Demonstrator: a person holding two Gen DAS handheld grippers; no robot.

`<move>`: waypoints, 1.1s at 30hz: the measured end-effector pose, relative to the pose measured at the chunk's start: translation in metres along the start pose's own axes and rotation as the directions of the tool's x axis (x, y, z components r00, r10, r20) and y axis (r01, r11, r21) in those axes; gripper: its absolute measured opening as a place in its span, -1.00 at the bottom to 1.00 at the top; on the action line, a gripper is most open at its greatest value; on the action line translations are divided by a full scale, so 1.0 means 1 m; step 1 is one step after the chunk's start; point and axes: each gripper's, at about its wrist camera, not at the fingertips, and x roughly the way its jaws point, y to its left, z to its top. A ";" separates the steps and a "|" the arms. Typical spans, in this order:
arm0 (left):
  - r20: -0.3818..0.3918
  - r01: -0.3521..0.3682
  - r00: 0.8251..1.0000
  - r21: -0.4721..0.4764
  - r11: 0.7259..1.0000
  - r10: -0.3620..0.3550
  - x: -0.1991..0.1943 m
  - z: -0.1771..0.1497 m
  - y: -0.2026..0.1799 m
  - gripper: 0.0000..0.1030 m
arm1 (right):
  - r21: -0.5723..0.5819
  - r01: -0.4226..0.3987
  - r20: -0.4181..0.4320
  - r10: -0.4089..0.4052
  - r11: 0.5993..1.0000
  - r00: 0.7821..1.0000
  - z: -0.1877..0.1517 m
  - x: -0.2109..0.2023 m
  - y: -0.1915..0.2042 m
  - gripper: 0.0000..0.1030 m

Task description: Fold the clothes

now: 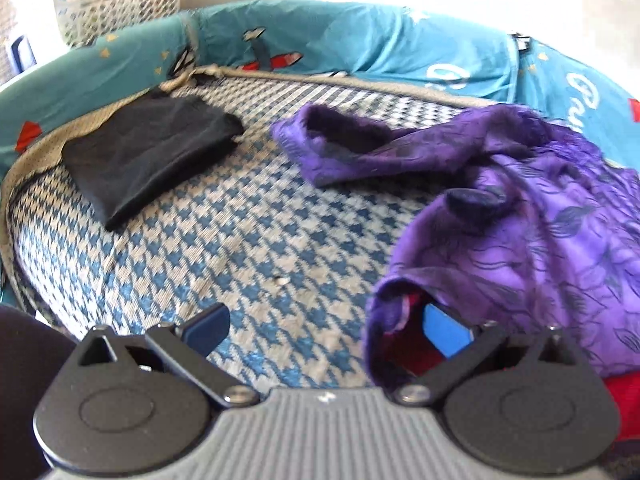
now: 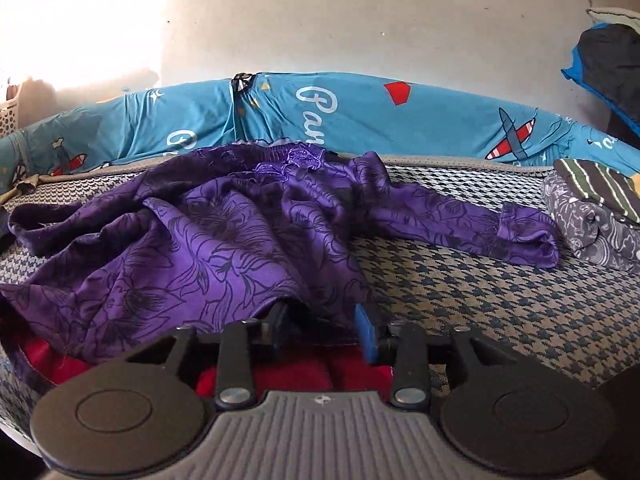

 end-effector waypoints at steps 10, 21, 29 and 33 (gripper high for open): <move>0.005 0.030 1.000 0.087 0.996 -0.030 -0.004 -0.006 -0.022 1.00 | -0.130 -0.144 0.079 0.155 0.981 0.985 -0.003 -0.021 0.027 -0.26; 0.011 0.032 0.999 0.120 0.992 -0.033 -0.003 -0.009 -0.024 1.00 | -0.398 -0.374 -0.064 0.381 0.838 0.922 -0.028 -0.006 0.102 -0.26; 0.008 0.044 0.999 0.118 0.992 -0.046 -0.001 -0.008 -0.025 1.00 | -0.442 -0.374 -0.102 0.368 0.815 0.924 -0.035 0.017 0.129 -0.25; 0.014 0.047 0.999 0.120 0.992 -0.049 -0.003 -0.007 -0.023 1.00 | -0.476 -0.353 -0.084 0.358 0.806 0.930 -0.040 0.025 0.138 -0.26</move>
